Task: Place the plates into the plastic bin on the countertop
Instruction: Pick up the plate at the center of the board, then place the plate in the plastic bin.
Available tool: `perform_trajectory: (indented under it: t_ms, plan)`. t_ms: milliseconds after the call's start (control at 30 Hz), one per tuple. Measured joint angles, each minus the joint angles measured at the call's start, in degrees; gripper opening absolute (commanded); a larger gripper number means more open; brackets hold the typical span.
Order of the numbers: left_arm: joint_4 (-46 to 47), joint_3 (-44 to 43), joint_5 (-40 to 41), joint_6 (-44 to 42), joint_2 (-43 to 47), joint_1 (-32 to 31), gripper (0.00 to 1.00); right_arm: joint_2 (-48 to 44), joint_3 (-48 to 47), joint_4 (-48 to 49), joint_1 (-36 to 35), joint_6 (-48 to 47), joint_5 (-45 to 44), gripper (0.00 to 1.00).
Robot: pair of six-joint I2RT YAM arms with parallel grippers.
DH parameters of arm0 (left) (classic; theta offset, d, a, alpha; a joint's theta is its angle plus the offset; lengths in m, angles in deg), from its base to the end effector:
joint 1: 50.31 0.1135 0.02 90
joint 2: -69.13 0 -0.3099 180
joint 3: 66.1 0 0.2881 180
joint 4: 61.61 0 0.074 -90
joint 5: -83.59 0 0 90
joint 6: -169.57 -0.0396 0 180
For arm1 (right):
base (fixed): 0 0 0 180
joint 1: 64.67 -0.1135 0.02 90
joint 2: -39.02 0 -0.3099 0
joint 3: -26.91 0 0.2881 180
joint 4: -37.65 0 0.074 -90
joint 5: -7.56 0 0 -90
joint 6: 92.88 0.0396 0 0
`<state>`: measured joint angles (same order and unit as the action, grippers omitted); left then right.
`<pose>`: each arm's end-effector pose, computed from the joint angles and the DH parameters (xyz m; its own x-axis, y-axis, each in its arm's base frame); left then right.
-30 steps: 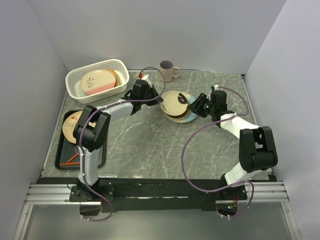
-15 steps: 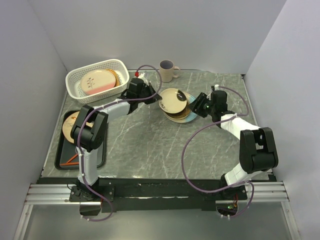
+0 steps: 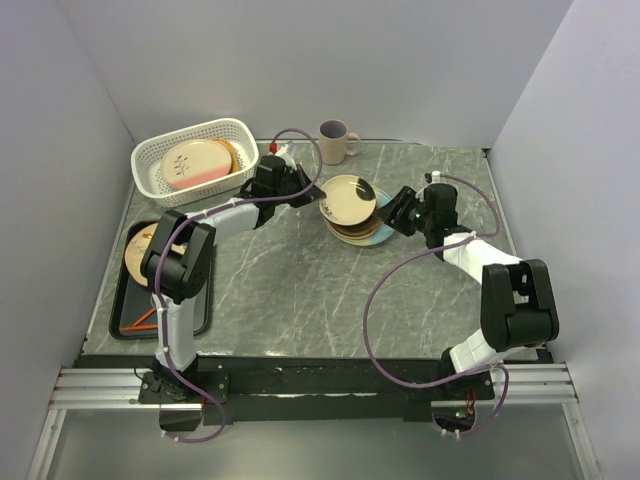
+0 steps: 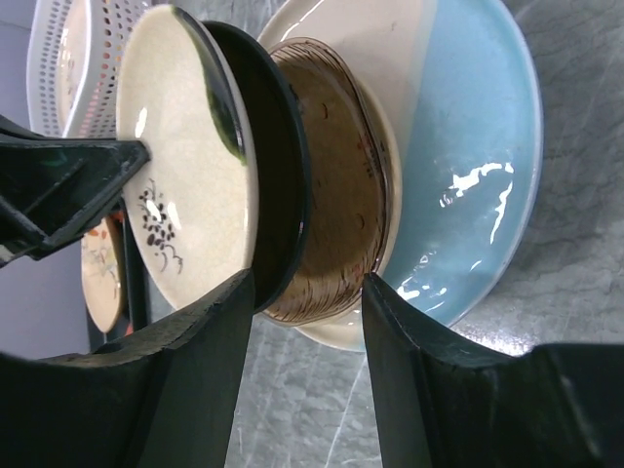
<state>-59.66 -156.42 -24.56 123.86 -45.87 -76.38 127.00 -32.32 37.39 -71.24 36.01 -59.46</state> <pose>0.4578 -0.2377 0.2309 -0.7203 -0.3863 -0.5762 0.2413 0.6392 -0.7302 0.3541 0.0563 0.2311 -0.6541 0.5065 -0.5618 -0.0435 0.7163 0.6964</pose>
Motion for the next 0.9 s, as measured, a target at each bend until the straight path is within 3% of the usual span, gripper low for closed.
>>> perform_trajectory:
  t_ms: [67, 200, 400, 567, 900]
  plan:
    - [-0.1, 0.2, 0.0, 0.0, 0.0, 0.0, 0.01, -0.2, 0.1, 0.6, 0.1, 0.3, 0.3, 0.56]
    - [-0.1, 0.3, 0.0, 0.0, 0.0, 0.0, 0.01, -1.6, 1.3, 2.0, 0.1, 0.9, 0.7, 0.67]
    - [-0.1, 0.3, 0.0, 0.0, 0.0, 0.0, 0.01, -2.6, 2.3, 4.3, 0.1, 1.7, 2.0, 0.68]
    - [-0.1, 0.3, 0.0, -0.1, 0.0, 0.0, 0.01, -2.6, 2.6, 6.7, 0.2, 3.0, 3.5, 0.66]
    - [-0.1, 0.3, -0.4, 0.0, 0.0, 0.0, 0.01, 0.6, 2.6, 10.8, 0.1, 5.6, 5.9, 0.50]
